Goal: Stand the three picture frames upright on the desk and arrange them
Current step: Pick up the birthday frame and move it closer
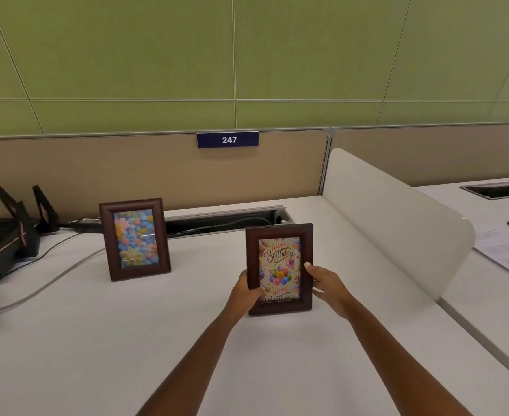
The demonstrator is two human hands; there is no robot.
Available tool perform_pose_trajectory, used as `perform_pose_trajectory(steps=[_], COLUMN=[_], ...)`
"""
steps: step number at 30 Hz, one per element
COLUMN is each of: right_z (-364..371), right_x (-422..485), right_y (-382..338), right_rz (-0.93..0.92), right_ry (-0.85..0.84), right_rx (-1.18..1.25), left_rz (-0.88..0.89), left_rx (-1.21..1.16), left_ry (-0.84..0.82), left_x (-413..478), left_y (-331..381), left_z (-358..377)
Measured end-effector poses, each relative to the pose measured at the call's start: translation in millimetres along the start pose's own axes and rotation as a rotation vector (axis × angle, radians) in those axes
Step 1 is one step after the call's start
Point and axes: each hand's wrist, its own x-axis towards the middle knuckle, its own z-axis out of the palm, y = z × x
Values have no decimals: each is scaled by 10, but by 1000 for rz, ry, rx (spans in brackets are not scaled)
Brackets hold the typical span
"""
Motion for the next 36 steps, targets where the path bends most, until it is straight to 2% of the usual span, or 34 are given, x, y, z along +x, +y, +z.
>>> perform_pose_trajectory(steps=[6, 16, 24, 36], right_z=[-18, -22, -157, -755], right_x=[163, 402, 566, 1270], right_y=[0, 43, 42, -269], right_rz=[17, 72, 44, -26], right_ry=[-97, -268, -223, -141], right_rx=[-51, 93, 145, 177], left_rz=[0, 19, 8, 23], left_rx=[-126, -273, -340, -452], left_ry=[-48, -28, -25, -140], left_x=[90, 333, 618, 1460], left_y=[10, -19, 103, 616], left_z=[-56, 5, 115, 545])
